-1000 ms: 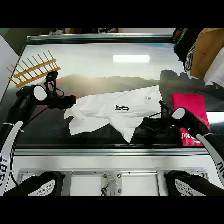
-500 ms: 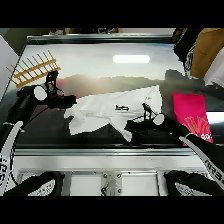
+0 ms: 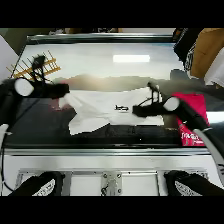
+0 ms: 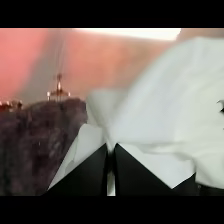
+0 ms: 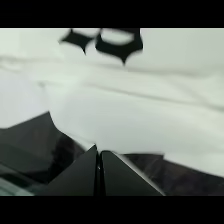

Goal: Fold the clothes and pants, and hang the long-sleeved shirts on hangers.

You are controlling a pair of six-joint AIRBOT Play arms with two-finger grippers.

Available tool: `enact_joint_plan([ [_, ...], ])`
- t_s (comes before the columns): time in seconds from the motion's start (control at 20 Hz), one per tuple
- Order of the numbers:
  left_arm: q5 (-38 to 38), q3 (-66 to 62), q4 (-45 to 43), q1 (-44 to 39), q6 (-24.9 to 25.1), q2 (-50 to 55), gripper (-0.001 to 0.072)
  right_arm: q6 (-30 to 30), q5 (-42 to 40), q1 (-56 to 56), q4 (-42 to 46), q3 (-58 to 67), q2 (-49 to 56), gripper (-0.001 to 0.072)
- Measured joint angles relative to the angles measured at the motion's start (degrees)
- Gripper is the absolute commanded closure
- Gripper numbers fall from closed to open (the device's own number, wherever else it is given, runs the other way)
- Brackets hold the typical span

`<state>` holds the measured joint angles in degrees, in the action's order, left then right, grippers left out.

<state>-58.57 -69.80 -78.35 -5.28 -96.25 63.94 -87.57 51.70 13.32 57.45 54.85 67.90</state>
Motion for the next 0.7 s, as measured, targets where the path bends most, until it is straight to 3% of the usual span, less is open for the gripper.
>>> enact_joint_plan([
  [0.15,-0.39,-9.38,1.29,0.35,0.20,-7.72,0.0695,0.44,7.10,-6.32,6.62,16.20,-8.09,0.0700],
  [0.3,1.27,-17.44,3.32,0.44,0.33,-16.48,0.0695,0.63,9.25,-11.41,9.79,33.38,-14.75,0.0700],
  [0.5,4.09,-24.15,4.52,0.44,0.31,-26.14,0.0695,0.63,6.03,-14.34,11.61,49.64,-20.46,0.0701],
  [0.7,6.54,-26.38,4.94,0.44,0.09,-32.24,0.0696,0.63,-0.92,-15.13,12.74,55.95,-24.11,0.0701],
])
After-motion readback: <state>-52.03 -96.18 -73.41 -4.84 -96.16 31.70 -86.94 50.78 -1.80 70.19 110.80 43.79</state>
